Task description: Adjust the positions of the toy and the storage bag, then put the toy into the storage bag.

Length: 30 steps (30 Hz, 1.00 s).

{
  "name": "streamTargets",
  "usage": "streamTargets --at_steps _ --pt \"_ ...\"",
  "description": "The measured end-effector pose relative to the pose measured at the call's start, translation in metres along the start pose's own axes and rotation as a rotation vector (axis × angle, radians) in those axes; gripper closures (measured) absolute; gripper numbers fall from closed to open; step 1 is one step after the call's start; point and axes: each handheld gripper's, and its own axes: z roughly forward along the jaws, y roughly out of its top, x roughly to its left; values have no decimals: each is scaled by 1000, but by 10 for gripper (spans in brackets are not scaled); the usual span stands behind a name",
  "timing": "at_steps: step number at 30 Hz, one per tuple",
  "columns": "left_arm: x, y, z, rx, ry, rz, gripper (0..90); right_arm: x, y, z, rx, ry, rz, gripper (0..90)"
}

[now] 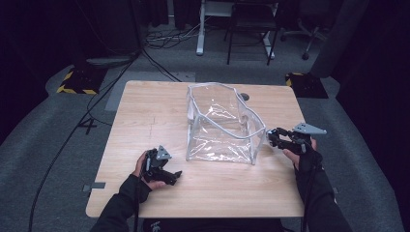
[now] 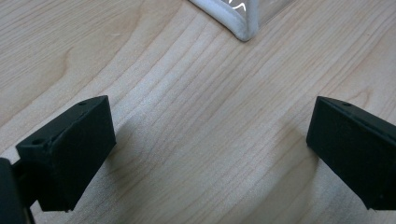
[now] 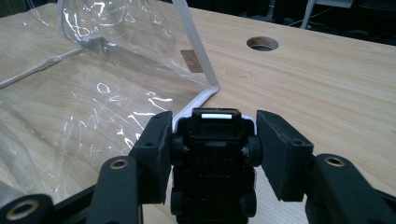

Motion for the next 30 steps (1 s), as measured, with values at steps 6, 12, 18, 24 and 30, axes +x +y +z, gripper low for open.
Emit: streamTargets --at_steps 6,12,18,24,30 --pt "0 0 0 0 0 0 14 -2 0 1 -1 1 15 483" --pt "1 0 0 -2 4 7 14 -3 0 1 -3 -6 9 483" --pt "1 0 0 1 -3 6 14 -6 6 1 -8 -15 5 483" --pt "0 0 0 -3 2 2 14 -11 20 -1 -36 -28 10 483" --pt "0 -1 0 -3 3 0 14 -13 30 -6 -44 -38 -6 483"
